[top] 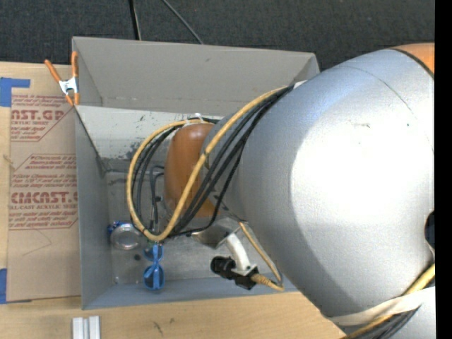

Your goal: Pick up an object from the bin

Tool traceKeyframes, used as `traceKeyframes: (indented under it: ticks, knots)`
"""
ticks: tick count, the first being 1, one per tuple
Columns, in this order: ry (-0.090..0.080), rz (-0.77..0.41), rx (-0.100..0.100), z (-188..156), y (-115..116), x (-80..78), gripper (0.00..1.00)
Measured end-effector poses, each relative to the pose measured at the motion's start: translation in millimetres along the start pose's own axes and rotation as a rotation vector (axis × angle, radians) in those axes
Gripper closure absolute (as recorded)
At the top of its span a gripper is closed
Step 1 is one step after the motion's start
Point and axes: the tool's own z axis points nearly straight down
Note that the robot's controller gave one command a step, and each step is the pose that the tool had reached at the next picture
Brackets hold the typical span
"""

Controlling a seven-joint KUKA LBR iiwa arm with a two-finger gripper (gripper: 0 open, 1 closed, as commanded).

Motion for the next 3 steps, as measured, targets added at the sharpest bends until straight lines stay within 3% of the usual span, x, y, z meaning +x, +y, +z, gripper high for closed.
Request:
traceKeyframes:
  ticks: [1, 2, 3]
  knots:
    - [0.0, -0.002, 0.002, -20.9, 0.0, 0.1, 1.0]
    - [-0.001, -0.004, -0.002, -75.2, 1.1, 0.0, 1.0]
    - [0.0, -0.005, 0.002, -85.1, 1.2, 0.3, 1.0]
